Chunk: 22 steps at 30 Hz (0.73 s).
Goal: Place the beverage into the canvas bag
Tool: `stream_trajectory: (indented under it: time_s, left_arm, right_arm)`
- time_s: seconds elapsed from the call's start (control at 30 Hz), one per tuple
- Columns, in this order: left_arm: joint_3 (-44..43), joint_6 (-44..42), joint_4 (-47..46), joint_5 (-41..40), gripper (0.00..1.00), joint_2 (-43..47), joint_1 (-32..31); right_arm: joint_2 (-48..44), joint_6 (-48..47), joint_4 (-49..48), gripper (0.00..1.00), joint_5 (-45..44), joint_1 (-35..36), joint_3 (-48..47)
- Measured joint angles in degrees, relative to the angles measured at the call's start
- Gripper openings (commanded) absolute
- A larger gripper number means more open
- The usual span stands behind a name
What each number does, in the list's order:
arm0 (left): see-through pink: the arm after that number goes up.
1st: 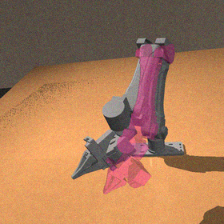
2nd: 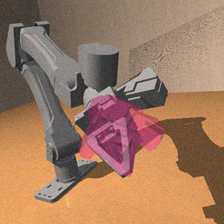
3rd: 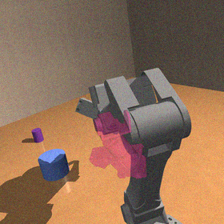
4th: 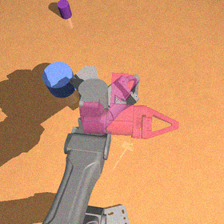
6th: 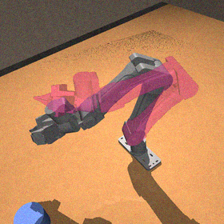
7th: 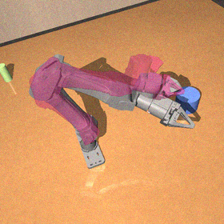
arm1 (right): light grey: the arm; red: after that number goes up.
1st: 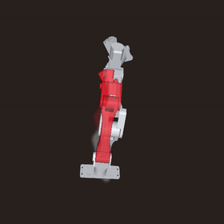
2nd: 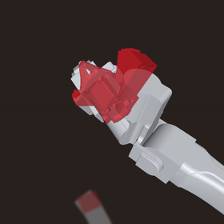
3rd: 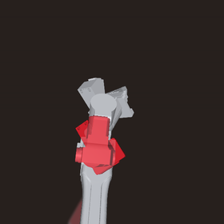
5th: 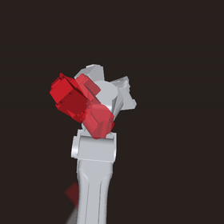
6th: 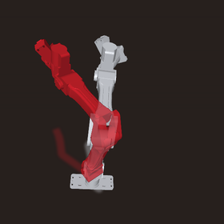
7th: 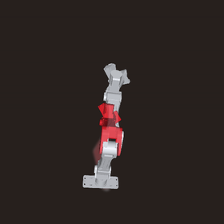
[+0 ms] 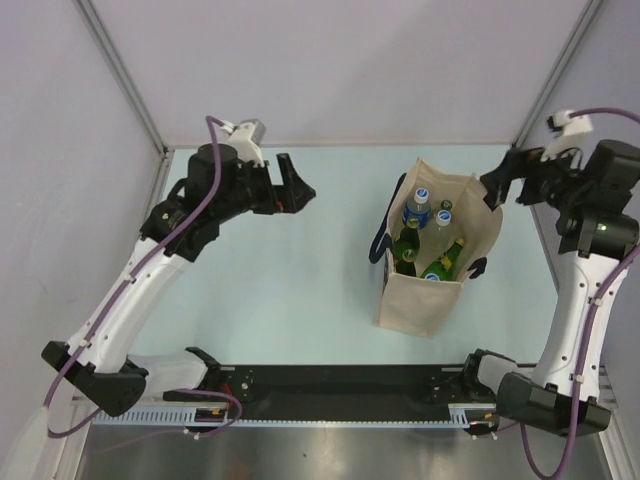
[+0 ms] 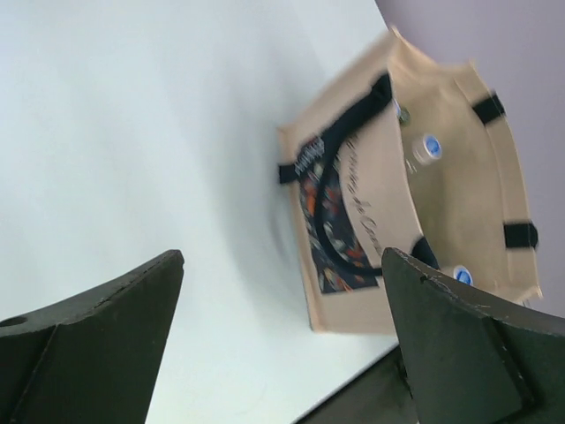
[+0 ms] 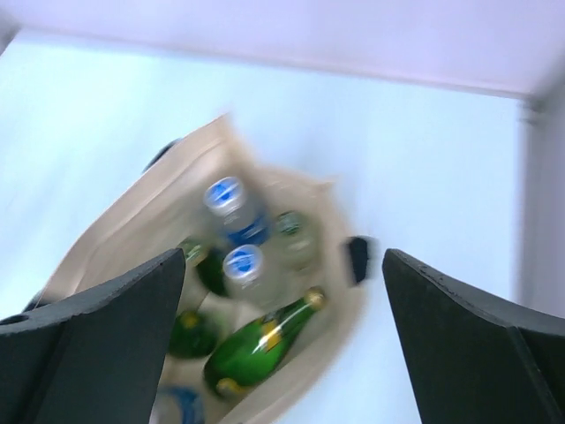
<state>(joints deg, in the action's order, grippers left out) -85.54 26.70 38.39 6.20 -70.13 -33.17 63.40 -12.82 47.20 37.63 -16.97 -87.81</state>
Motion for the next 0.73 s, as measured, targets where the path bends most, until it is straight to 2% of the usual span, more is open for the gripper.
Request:
stream_trajectory:
  time_s: [0.1,0.23,0.33,0.47,0.73]
  left_arm:
    - [0.0,-1.0,-0.5,-1.9,1.0,1.7,3.1]
    - [-0.6,-3.6,0.0,-3.7,1.0,2.3,4.9]
    - [-1.7,-5.5,1.3,-4.8,1.0,2.3,6.1]
    - [-2.1,-7.0,2.1,-7.2,1.0,3.6,7.9]
    - [-2.1,-8.7,2.8,-10.3,1.0,9.0,8.6]
  right_arm:
    - [2.5,5.9,-1.9,1.0,-7.5,-3.9,-3.9]
    - [6.5,10.5,-1.1,1.0,-19.1,-5.4,-8.9]
    - [7.1,12.5,-0.5,1.0,-25.0,-6.3,-9.2]
    - [6.1,14.3,-0.5,1.0,-27.9,-6.8,-8.9]
    - [2.2,14.9,-0.8,1.0,-27.7,-6.8,-7.0]
